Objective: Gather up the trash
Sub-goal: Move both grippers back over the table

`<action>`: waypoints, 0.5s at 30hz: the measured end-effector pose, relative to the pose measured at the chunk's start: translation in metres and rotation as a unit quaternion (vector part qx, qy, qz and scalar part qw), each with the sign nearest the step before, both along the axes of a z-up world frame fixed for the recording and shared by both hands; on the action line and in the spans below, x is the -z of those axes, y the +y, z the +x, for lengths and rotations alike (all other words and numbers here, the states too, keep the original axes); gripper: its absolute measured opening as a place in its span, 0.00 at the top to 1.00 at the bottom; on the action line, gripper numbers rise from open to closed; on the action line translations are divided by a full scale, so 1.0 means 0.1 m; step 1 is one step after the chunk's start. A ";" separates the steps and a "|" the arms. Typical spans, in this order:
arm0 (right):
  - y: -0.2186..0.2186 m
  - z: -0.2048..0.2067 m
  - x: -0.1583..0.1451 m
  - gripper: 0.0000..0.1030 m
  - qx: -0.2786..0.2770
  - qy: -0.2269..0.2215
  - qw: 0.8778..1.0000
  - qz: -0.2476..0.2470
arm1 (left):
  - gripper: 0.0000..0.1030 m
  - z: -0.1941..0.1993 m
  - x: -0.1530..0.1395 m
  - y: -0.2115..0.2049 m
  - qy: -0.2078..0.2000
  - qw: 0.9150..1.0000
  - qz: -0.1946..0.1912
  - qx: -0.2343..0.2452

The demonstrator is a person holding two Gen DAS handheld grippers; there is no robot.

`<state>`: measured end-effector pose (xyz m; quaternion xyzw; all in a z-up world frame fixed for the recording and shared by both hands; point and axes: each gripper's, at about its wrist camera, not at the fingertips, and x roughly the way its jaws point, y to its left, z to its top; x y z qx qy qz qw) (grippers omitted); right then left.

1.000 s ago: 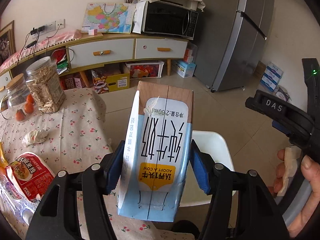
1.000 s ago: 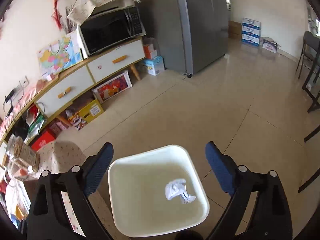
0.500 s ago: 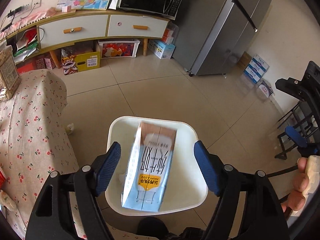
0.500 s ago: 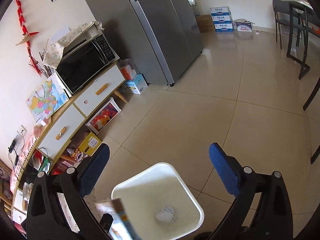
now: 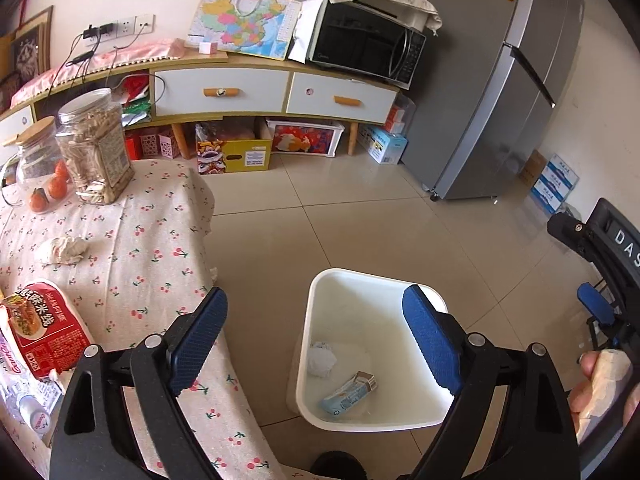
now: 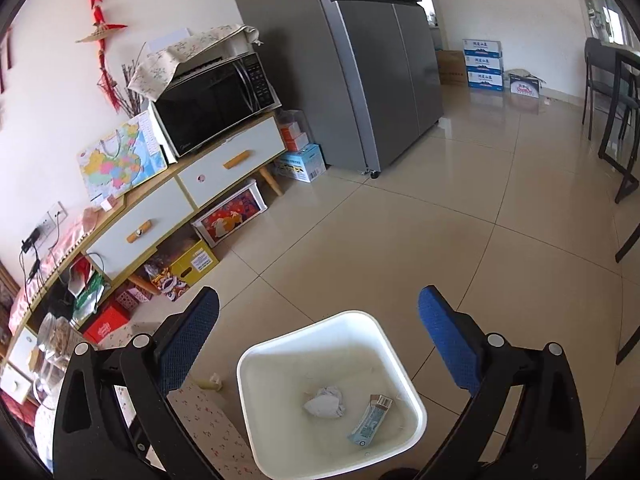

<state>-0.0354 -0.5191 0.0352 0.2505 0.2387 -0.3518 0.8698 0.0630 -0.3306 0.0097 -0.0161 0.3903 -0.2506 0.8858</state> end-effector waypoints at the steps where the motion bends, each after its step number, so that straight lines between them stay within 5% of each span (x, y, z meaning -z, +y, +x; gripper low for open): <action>1: 0.06 0.03 0.00 0.07 -0.008 0.002 1.000 -0.005 | 0.15 0.00 -0.03 0.07 -0.004 1.000 -0.001 -0.009; 15: 1.13 0.32 -0.05 0.07 -0.133 0.007 0.988 -0.079 | 0.11 -0.11 -0.26 1.12 -0.054 0.987 0.006 -0.148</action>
